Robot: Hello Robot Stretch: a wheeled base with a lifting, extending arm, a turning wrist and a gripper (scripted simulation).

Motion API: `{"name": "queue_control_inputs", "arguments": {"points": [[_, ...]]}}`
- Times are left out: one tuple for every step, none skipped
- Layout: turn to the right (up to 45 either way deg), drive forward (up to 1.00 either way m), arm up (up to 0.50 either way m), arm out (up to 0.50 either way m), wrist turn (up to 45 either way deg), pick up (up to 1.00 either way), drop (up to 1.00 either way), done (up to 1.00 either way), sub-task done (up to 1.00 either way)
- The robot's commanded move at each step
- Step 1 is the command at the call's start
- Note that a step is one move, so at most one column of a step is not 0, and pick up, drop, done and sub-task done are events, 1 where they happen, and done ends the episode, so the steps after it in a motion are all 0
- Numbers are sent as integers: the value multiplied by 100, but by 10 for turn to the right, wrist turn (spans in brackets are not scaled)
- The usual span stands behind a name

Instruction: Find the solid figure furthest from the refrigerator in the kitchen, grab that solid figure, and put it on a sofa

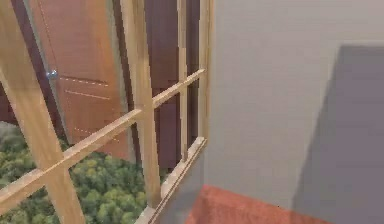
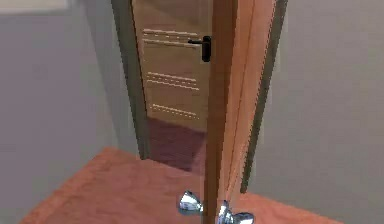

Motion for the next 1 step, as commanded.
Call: {"name": "queue_control_inputs", "arguments": {"points": [[450, 0, 0, 0, 0, 0, 0, 0, 0]]}}
